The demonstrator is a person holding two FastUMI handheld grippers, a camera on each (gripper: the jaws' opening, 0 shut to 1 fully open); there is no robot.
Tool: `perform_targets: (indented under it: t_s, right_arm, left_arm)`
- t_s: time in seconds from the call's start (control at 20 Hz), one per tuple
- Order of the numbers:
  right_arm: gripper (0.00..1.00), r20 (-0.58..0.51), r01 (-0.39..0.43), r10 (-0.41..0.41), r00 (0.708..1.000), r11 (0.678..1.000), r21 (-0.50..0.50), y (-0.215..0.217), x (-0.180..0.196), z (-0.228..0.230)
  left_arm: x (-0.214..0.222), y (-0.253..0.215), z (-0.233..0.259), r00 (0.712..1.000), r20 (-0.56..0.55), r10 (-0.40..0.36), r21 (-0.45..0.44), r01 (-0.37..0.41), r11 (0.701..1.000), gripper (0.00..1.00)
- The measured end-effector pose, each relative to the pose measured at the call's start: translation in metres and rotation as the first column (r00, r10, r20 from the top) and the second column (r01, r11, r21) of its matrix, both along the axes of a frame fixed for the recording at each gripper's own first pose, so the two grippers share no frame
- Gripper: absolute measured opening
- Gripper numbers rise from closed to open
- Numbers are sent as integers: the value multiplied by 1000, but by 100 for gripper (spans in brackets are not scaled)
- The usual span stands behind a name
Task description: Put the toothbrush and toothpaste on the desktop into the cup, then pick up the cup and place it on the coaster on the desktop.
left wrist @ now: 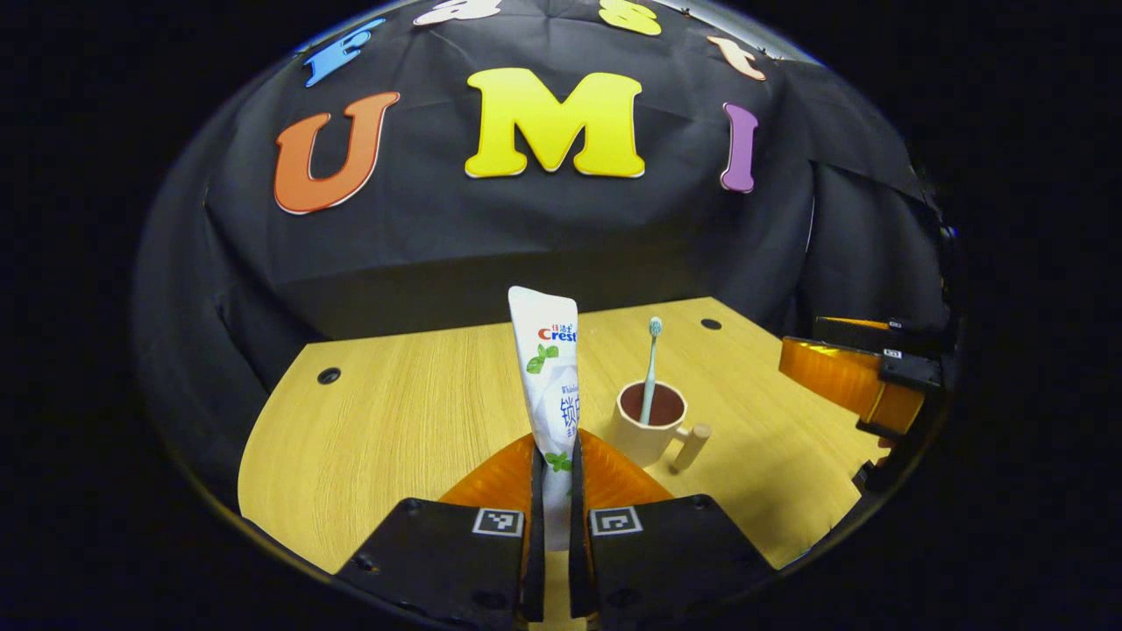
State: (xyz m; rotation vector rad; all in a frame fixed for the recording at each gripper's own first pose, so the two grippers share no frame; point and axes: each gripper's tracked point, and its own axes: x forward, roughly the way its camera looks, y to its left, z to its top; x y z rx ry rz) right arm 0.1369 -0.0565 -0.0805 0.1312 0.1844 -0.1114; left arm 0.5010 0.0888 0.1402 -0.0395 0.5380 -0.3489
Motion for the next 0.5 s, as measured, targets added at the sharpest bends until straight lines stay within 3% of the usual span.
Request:
perform_targets:
  t_s: [0.05,0.1,0.2,0.3,0.35,0.4,0.5]
  right_arm:
    - [78,20,7,-6,1000,1000,-11,-1,-5,5]
    - [88,31,14,-13,999,1000,-19,0,-8,9]
    - [78,36,18,-18,999,1000,-20,0,-15,12]
    - [83,52,19,-18,998,1000,-15,4,-20,14]
    - [78,54,16,-15,998,1000,-15,4,-23,16]
    - [83,55,10,-9,998,1000,-15,4,-27,14]
    - [83,52,-7,8,999,1000,-17,3,-31,12]
  left_arm:
    - [7,-6,6,999,38,-8,-14,9,1000,13]
    - [14,-11,12,997,74,-14,-24,16,1000,13]
    - [25,-22,21,991,130,-22,-39,27,999,13]
    - [37,-31,30,984,179,-8,-68,20,997,13]
    - [43,-38,32,982,190,0,-84,16,996,13]
    - [45,-43,32,980,200,9,-95,11,995,13]
    - [52,-51,22,983,179,35,-92,-19,996,13]
